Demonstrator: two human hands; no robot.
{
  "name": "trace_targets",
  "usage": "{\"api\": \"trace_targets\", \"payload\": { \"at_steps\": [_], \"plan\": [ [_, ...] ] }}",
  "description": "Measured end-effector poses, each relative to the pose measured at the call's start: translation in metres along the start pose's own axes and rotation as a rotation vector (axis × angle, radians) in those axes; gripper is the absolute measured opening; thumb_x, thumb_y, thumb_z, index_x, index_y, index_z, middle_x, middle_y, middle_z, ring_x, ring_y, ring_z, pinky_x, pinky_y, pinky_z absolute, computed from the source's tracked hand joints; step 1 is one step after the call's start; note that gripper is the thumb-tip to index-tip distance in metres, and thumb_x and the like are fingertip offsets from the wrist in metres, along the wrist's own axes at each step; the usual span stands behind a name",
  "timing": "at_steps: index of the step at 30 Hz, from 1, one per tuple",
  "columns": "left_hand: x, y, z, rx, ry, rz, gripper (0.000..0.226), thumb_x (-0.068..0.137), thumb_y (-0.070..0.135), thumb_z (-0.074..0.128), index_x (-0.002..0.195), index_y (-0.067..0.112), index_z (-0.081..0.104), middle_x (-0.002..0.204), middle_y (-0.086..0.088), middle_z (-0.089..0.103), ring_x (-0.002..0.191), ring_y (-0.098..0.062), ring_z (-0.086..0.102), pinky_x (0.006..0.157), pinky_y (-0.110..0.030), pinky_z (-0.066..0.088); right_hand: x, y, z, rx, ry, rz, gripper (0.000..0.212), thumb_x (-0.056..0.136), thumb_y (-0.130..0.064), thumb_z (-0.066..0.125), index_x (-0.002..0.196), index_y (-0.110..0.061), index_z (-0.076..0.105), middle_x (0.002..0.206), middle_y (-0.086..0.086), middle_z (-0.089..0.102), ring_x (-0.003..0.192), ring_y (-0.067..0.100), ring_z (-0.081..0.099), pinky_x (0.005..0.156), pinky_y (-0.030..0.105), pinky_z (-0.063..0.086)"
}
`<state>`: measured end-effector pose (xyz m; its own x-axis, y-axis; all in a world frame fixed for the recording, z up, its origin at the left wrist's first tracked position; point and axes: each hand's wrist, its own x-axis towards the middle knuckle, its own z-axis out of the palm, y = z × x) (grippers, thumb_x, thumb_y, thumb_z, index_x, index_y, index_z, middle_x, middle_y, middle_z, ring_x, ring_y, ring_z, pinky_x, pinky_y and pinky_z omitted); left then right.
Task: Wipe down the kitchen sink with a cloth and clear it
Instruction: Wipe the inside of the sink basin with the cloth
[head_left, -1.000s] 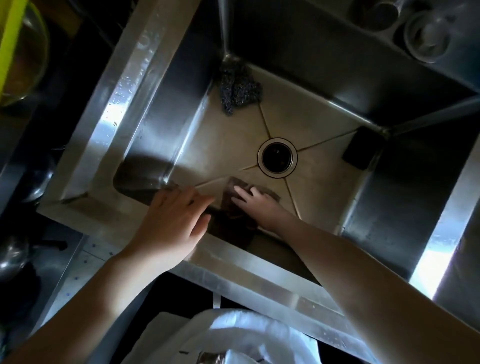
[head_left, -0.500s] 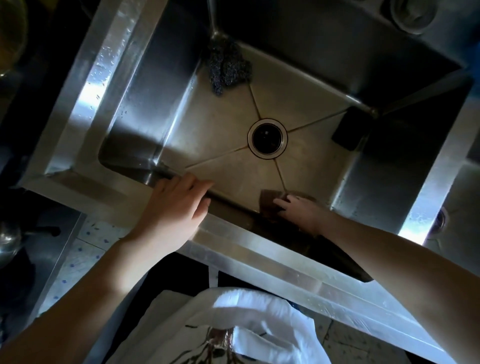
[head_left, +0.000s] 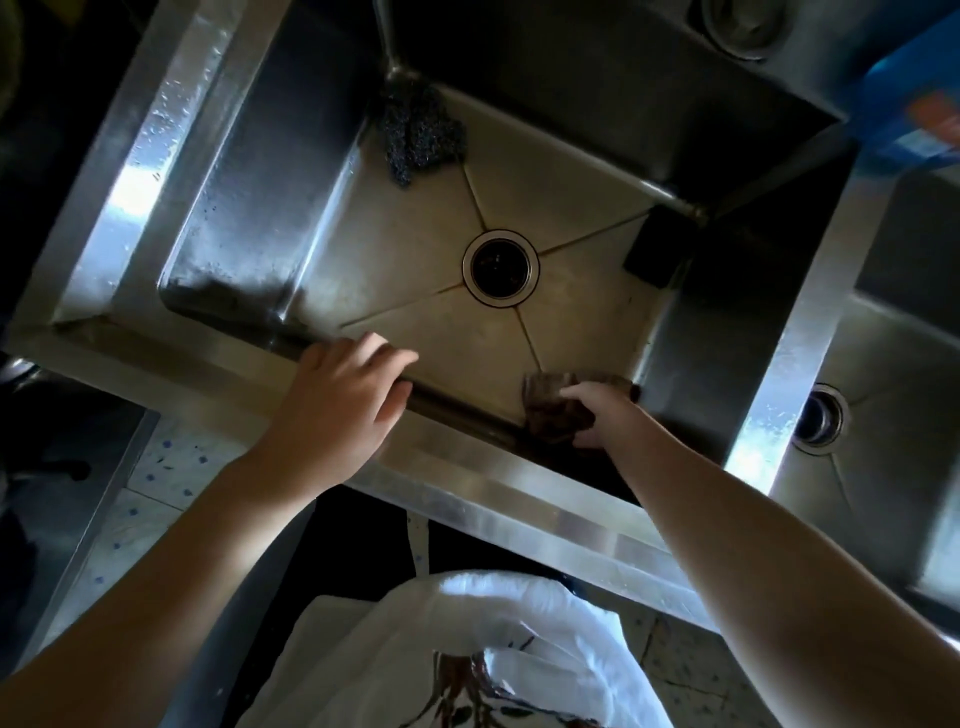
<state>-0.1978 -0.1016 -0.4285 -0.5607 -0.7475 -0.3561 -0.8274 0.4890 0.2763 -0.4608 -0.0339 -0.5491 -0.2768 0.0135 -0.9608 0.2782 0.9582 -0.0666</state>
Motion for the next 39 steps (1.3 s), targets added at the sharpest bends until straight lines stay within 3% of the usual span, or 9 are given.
{"api": "trace_targets", "payload": {
  "at_steps": [2,5,8,11,20,25,29,33,39],
  "plan": [
    [-0.001,0.005,0.002,0.003,-0.016,-0.001,0.035,0.088,0.030,0.040,0.109,0.016,0.063,0.100,-0.006,0.062,0.088,-0.032,0.059,0.079,-0.043,0.041,0.004,0.002,0.003,0.054,-0.067,-0.058,0.008,0.093,-0.016,0.052,0.096,-0.012,0.058,0.105,0.010,0.053,0.074,0.019,0.055,0.041,0.020,0.052],
    [-0.001,0.012,0.002,0.007,-0.071,0.012,0.038,0.088,0.033,0.037,0.109,0.015,0.063,0.099,-0.006,0.061,0.088,-0.033,0.059,0.079,-0.044,0.043,0.012,0.002,0.012,0.100,-0.071,-0.074,0.015,0.091,-0.018,0.052,0.076,-0.017,0.051,0.080,0.004,0.053,0.064,0.016,0.051,0.030,0.018,0.044],
    [-0.001,0.020,0.003,-0.017,-0.127,0.045,0.044,0.087,0.041,0.034,0.109,0.015,0.062,0.101,-0.005,0.061,0.091,-0.031,0.059,0.081,-0.043,0.044,0.016,-0.001,0.032,0.130,0.054,-0.071,0.014,0.080,-0.030,0.061,0.086,-0.017,0.058,0.085,0.003,0.059,0.072,0.018,0.060,0.055,0.022,0.055],
    [0.000,0.032,0.005,-0.009,-0.192,0.074,0.052,0.085,0.048,0.031,0.108,0.015,0.063,0.101,-0.005,0.061,0.093,-0.030,0.059,0.082,-0.042,0.044,0.024,0.001,0.040,0.189,0.204,-0.022,0.055,0.065,-0.041,0.067,0.114,-0.017,0.060,0.114,0.004,0.063,0.100,0.027,0.062,0.090,0.039,0.051],
    [-0.002,0.048,0.018,-0.062,-0.279,0.106,0.047,0.089,0.051,0.045,0.124,0.021,0.055,0.110,-0.003,0.057,0.103,-0.027,0.053,0.092,-0.040,0.036,0.044,-0.035,0.018,0.067,0.241,-0.212,0.072,0.076,-0.043,0.063,0.139,-0.018,0.041,0.143,0.011,0.043,0.126,0.034,0.047,0.102,0.048,0.043],
    [-0.004,0.060,0.021,-0.110,-0.290,0.151,0.048,0.092,0.055,0.036,0.128,0.026,0.050,0.114,0.003,0.054,0.106,-0.021,0.049,0.094,-0.034,0.033,0.053,-0.052,0.008,-0.144,0.376,-0.366,0.080,0.078,-0.020,0.072,0.146,-0.017,0.029,0.154,0.011,0.025,0.122,0.026,0.051,0.069,0.010,0.045],
    [-0.003,0.060,0.017,-0.135,-0.263,0.155,0.061,0.088,0.059,0.019,0.124,0.025,0.054,0.112,0.003,0.057,0.104,-0.021,0.053,0.092,-0.035,0.036,0.053,-0.020,0.013,-0.741,0.290,-0.684,0.070,0.080,-0.026,0.070,0.143,-0.020,0.040,0.157,0.008,0.017,0.138,0.030,0.031,0.113,0.041,0.030],
    [-0.002,0.053,0.014,-0.099,-0.219,0.141,0.060,0.085,0.055,0.022,0.115,0.021,0.062,0.102,-0.004,0.061,0.095,-0.028,0.058,0.085,-0.039,0.042,0.052,0.001,0.030,-1.215,0.152,-0.794,0.072,0.085,-0.016,0.060,0.147,-0.031,0.026,0.161,0.001,-0.001,0.146,0.034,0.003,0.115,0.055,0.003],
    [0.000,0.040,0.010,-0.048,-0.209,0.104,0.062,0.085,0.056,0.021,0.115,0.018,0.061,0.100,-0.006,0.059,0.094,-0.030,0.057,0.084,-0.040,0.042,0.049,0.002,0.018,-1.158,0.232,-0.600,0.084,0.086,0.002,0.047,0.151,-0.032,0.005,0.159,0.004,-0.017,0.142,0.046,-0.003,0.112,0.063,0.009]
  ]
}}
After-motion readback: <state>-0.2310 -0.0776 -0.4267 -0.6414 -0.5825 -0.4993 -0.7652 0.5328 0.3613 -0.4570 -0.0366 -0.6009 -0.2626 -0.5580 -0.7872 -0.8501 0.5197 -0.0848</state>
